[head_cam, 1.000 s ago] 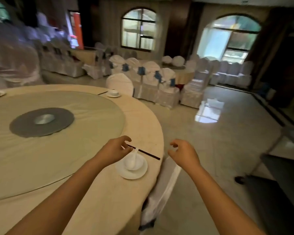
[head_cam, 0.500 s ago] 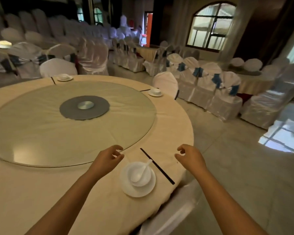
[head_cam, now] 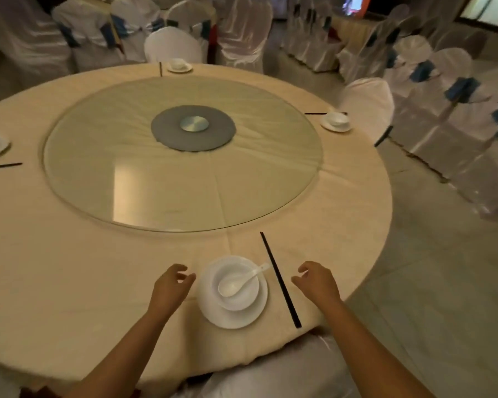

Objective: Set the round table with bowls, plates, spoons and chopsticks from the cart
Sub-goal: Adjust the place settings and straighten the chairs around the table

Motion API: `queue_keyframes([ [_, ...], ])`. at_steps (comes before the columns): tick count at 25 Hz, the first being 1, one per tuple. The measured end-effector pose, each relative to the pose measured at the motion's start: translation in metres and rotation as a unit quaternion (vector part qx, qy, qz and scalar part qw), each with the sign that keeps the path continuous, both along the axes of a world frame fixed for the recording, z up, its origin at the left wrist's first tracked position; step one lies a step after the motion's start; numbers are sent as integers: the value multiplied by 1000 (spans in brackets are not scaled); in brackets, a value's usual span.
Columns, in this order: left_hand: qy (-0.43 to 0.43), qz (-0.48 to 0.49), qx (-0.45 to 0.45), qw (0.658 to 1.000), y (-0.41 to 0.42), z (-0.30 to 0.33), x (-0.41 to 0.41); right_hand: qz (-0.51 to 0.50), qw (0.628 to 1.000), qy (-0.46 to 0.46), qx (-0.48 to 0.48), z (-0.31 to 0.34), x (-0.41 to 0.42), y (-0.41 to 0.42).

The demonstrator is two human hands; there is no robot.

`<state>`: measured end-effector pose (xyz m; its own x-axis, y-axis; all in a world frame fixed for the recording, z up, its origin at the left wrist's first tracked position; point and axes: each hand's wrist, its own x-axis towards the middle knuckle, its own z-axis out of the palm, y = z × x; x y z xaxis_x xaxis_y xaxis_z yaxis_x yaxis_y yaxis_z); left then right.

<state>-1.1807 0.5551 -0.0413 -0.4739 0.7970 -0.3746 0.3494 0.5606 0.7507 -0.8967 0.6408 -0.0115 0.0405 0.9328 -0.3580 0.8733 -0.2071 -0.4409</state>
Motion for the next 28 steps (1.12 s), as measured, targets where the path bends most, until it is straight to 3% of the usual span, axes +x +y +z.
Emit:
queue_keyframes([
  [6,-135,145,-77,977,-27,-56,40,94,993,-39,-67,-60,-1,19],
  [18,-194,191,-12,962,-24,-67,51,116,993,-7,-12,-86,-10,19],
  [28,-195,146,-11,970,-41,-71,57,94,995,12,-14,-87,-11,2],
])
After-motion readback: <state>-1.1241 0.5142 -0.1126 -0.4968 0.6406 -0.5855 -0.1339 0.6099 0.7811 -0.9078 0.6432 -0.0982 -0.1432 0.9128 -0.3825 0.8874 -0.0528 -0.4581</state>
